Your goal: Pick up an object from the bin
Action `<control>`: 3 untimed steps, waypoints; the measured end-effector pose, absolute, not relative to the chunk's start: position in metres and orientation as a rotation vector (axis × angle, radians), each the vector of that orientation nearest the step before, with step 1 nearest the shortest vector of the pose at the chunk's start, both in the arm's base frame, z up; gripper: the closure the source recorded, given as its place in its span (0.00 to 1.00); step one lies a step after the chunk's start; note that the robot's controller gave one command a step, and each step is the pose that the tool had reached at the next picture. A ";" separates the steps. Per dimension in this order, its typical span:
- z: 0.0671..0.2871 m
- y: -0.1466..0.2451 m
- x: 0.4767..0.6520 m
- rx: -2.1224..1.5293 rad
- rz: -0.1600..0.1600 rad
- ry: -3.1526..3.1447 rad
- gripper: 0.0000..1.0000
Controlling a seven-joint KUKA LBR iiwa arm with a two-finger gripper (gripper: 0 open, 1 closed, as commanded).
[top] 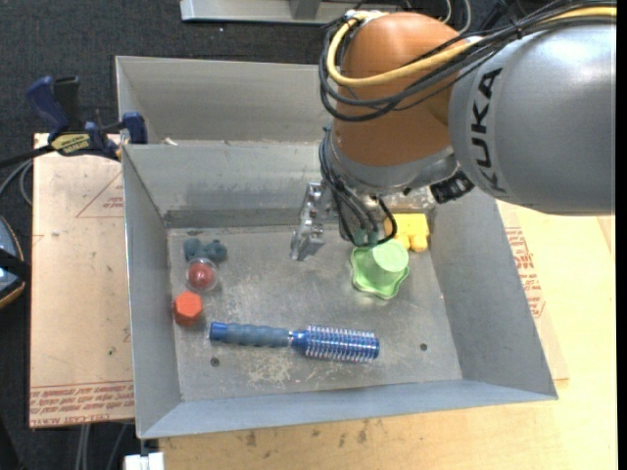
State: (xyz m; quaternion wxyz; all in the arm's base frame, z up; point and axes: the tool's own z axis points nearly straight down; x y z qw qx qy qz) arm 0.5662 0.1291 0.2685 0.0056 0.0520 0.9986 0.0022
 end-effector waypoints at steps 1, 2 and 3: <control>0.133 0.108 0.575 0.151 -0.003 3.145 1.00; 0.223 0.038 0.586 -0.211 -0.002 3.127 1.00; 0.139 0.091 0.536 -0.348 0.005 3.133 1.00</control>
Offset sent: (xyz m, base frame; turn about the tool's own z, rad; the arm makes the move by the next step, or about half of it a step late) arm 0.0100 -0.0206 -0.1307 -0.0098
